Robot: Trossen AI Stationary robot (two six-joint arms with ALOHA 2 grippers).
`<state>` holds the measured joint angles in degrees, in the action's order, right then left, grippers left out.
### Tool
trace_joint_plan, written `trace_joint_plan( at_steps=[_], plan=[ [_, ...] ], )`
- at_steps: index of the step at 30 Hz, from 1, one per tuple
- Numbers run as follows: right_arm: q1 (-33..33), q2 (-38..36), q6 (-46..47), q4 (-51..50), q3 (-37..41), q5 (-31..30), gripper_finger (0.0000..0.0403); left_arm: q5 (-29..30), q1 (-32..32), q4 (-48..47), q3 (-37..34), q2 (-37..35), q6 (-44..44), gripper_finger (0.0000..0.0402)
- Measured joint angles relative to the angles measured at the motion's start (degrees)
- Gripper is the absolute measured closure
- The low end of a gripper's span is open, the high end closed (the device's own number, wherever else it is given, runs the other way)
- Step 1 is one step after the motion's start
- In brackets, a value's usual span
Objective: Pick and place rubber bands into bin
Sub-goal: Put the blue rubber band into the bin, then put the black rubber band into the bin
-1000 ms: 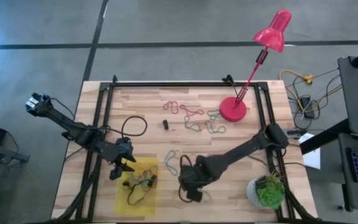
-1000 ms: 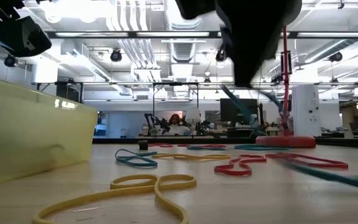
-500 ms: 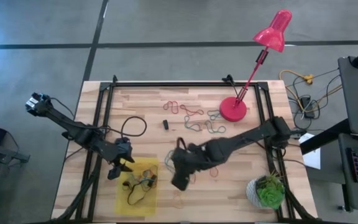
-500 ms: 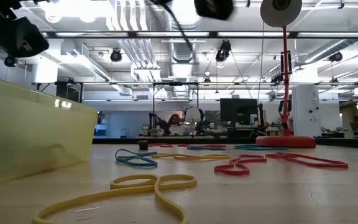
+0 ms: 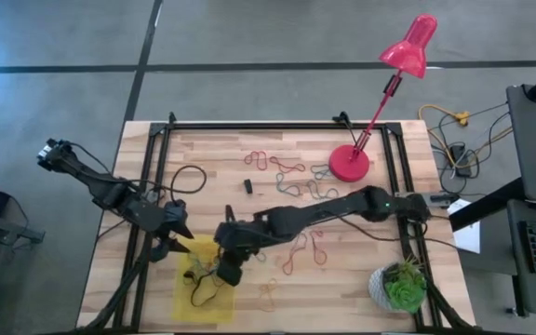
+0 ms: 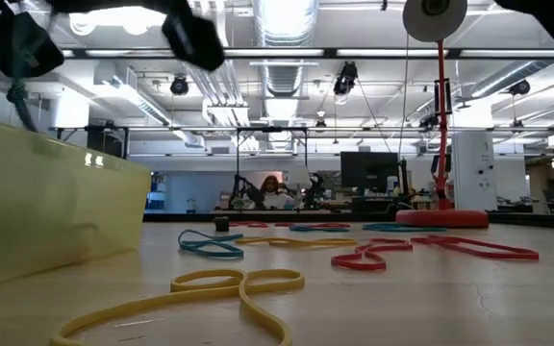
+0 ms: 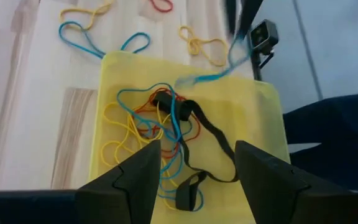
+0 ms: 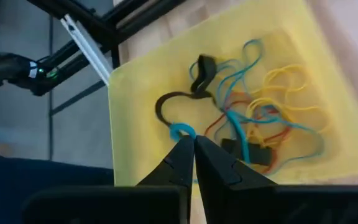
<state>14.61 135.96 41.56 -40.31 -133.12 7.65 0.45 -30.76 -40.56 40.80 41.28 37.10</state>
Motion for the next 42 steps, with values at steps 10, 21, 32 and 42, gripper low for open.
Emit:
trace_joint_plan(
  at_steps=[10,21,32,42],
  plan=[
    [-1.4,5.94,1.68,2.93,-1.62,4.46,0.0368,8.35,0.07,-1.34,0.67,-2.73,-3.02,0.0212],
    [-0.28,1.38,-4.73,-8.44,-1.73,-1.11,0.0215,8.74,3.66,-2.5,1.92,2.04,-12.25,0.0212],
    [1.67,-8.43,7.03,-46.72,-1.82,-16.83,0.0199,-0.56,29.06,1.18,1.91,16.05,-26.92,0.0212],
    [3.36,-12.29,15.16,-49.76,5.08,-21.15,0.0199,-12.97,45.04,15.46,6.3,35.09,-38.53,0.0212]
  ],
)
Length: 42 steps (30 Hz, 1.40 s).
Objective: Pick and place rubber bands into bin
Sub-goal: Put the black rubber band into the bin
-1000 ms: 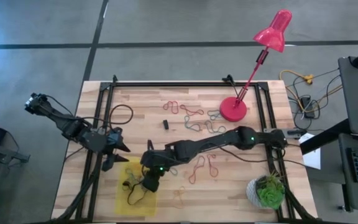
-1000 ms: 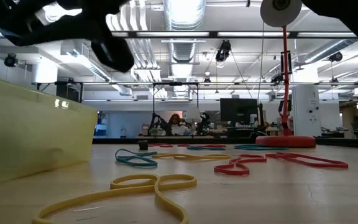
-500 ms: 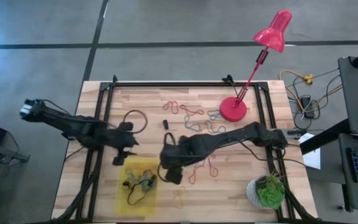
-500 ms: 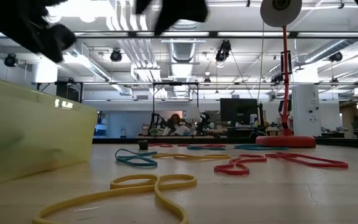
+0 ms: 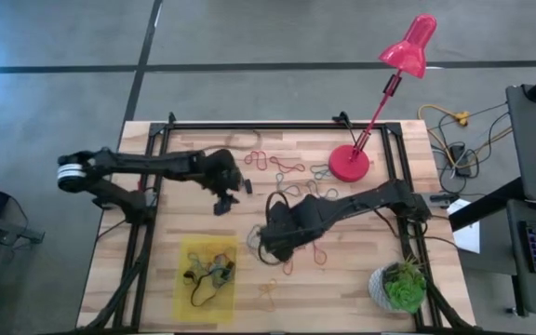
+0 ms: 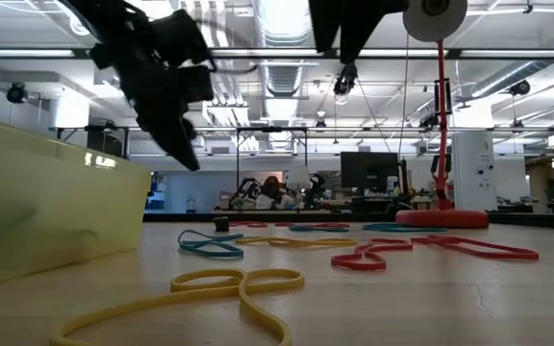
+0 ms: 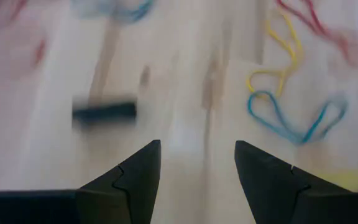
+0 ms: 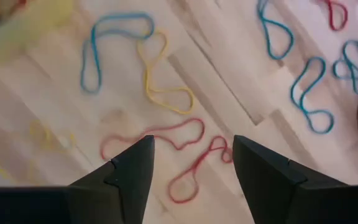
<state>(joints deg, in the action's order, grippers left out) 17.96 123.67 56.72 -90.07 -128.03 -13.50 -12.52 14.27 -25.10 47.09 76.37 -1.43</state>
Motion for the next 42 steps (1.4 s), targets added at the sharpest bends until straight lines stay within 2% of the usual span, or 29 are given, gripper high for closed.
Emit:
trace_joint_plan(
  at_steps=[3,5,10,16,19,26,32,36,42],
  plan=[
    [2.11,-0.45,-5.18,0.11,2.63,0.21,0.0199,-0.15,-0.25,-0.85,1.04,2.81,-20.82,0.0212],
    [3.38,-0.79,-7.21,0.0,4.3,0.47,0.0199,1.98,0.28,0.31,2.05,5.06,-28.43,0.0212],
    [5.53,-3.66,-6.77,0.0,10.55,0.26,0.0199,4.09,2.06,3.65,6.13,11.87,-38.78,0.0212],
    [7.5,-8.5,-1.25,0.03,18.59,0.63,0.0199,5.9,3.16,-1.77,13.45,21.31,-47.36,0.0212],
    [8.19,-11.55,2.41,0.52,22.81,0.35,0.0199,6.92,3.15,-7.47,16.76,25.21,-50.59,0.0212],
    [8.56,-19.18,10.14,3.64,31.4,-1.4,0.0199,9.9,4.16,-7.59,19.4,28.88,-52.88,0.0212],
    [8.54,-22.03,10.69,6.36,34.88,-2.69,0.0199,10.78,5.39,-8.43,19.31,29.25,-56.22,0.0219],
    [8.54,-21.89,9.95,6.92,35.76,-3.19,0.0199,10.9,5.78,-8.97,19.32,29.23,-56.15,0.0258],
    [8.54,-21.41,7.89,7.32,35.76,-3.19,0.0199,11.53,5.93,-9.08,19.3,29.25,-55.53,0.0372]
  ],
)
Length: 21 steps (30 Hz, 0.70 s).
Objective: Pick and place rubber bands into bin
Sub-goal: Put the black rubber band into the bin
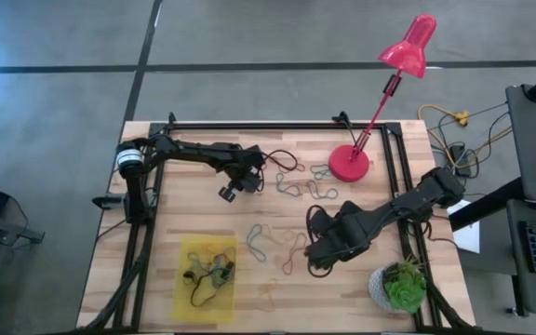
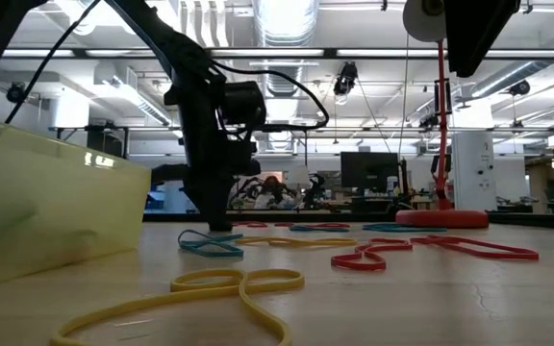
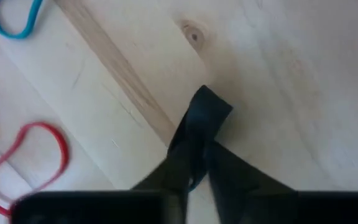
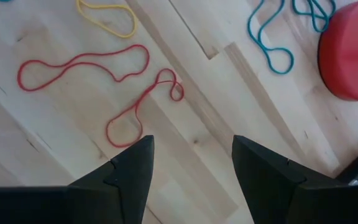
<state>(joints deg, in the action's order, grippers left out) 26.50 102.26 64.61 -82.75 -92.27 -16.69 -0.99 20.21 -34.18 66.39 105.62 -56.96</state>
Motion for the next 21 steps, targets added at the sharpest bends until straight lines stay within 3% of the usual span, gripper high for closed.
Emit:
trace_joint_plan(
  at_steps=[5,10,17,21],
  plan=[
    [-0.04,0.0,-0.2,0.53,0.0,-0.02,0.0199,0.72,-0.27,-6.95,1.93,-1.33,5.78,0.0397],
    [-0.04,0.0,-0.29,0.91,0.0,0.0,0.0199,-0.58,-3.42,-15.46,2.72,-9.42,13.54,0.0401],
    [-0.04,0.0,-0.12,2.03,0.0,0.02,0.0199,-17.36,-13.61,-22.37,-0.37,-27.66,32.77,0.0401],
    [-0.14,0.02,-0.9,3.46,0.0,0.02,0.0199,-19.27,-23.19,-23.86,-5.26,-36.24,41.84,0.0401]
  ],
)
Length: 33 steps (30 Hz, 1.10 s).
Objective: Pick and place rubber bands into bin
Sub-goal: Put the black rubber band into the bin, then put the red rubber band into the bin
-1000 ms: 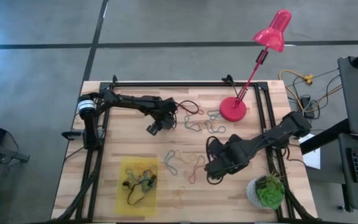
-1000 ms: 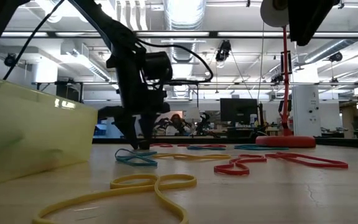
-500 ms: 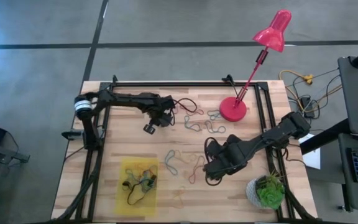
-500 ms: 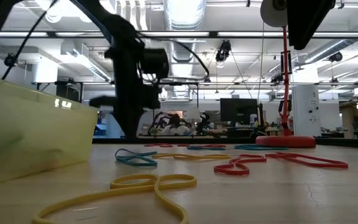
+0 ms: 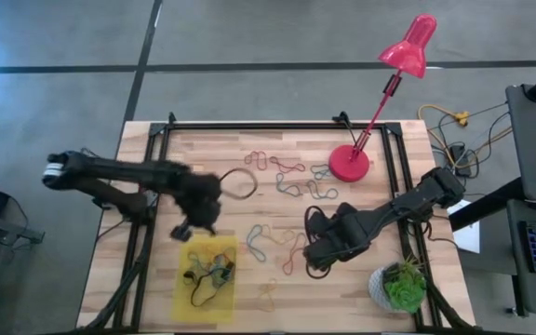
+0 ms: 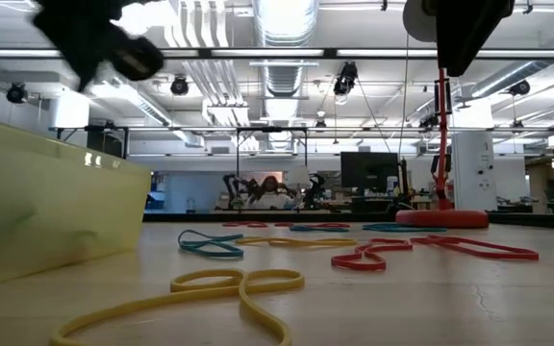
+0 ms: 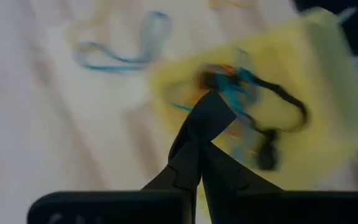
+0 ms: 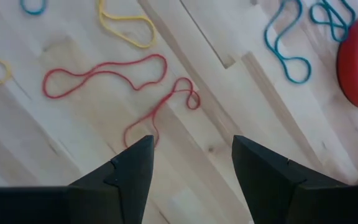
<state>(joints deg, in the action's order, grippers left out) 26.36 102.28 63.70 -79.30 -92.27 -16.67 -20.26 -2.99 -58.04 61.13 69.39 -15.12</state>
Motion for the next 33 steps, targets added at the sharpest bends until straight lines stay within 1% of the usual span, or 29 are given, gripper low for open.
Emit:
trace_joint_plan(
  at_steps=[2,4,6,9,11,14,16,19,21,23,29,31,33],
  plan=[
    [-0.23,0.0,-1.15,1.02,0.02,-0.01,0.0199,-0.97,-4.38,2.31,-3.74,-2.87,4.05,0.0401],
    [-0.57,0.0,-2.53,2.29,0.1,0.11,0.0199,-3.54,-8.0,7.01,-8.07,-4.53,9.48,0.0401],
    [-1.03,0.0,-3.54,3.76,0.36,0.28,0.0199,-5.89,-10.71,13.3,-12.85,-4.98,15.9,0.0401],
    [-1.89,0.0,-4.16,3.94,0.83,2.25,0.02,-6.24,-14.35,24.27,-18.89,-4.31,25.26,0.0401],
    [-2.71,0.0,-3.55,4.24,1.76,5.06,0.02,-6.22,-15.48,28.02,-21.16,-3.22,28.6,0.0401],
    [-4.03,0.0,-1.83,6.41,4.11,11.2,0.0199,-3.55,-16.15,27.84,-22.56,-1.33,33.48,0.0398],
    [-4.77,0.0,-0.37,9.91,6.5,15.22,0.0199,-2.83,-16.19,27.71,-23.22,-0.19,35.67,0.0383],
    [-5.1,0.09,2.68,17.85,10.96,19.65,0.0199,-2.78,-16.19,27.64,-23.46,1.49,40.63,0.0347],
    [-5.04,0.09,4.62,21.7,13.44,20.13,0.0199,-2.8,-16.19,27.43,-23.54,1.92,43.46,0.0315],
    [-4.9,0.09,6.12,23.28,15.09,20.17,0.0199,-2.91,-16.19,27.28,-23.16,1.8,44.31,0.0278],
    [-4.91,0.09,7.15,23.62,17.9,19.63,0.0199,-3.86,-16.19,26.62,-20.89,-2.4,44.77,0.0169],
    [-4.91,0.09,7.11,25.49,18.69,19.02,0.0199,-4.31,-16.19,24.01,-19.39,-4.09,43.05,0.0141],
    [-4.89,0.09,7.52,28.14,19.75,17.13,0.0199,-3.97,-16.19,21.47,-17.35,-5.99,40.41,0.0124]
  ],
)
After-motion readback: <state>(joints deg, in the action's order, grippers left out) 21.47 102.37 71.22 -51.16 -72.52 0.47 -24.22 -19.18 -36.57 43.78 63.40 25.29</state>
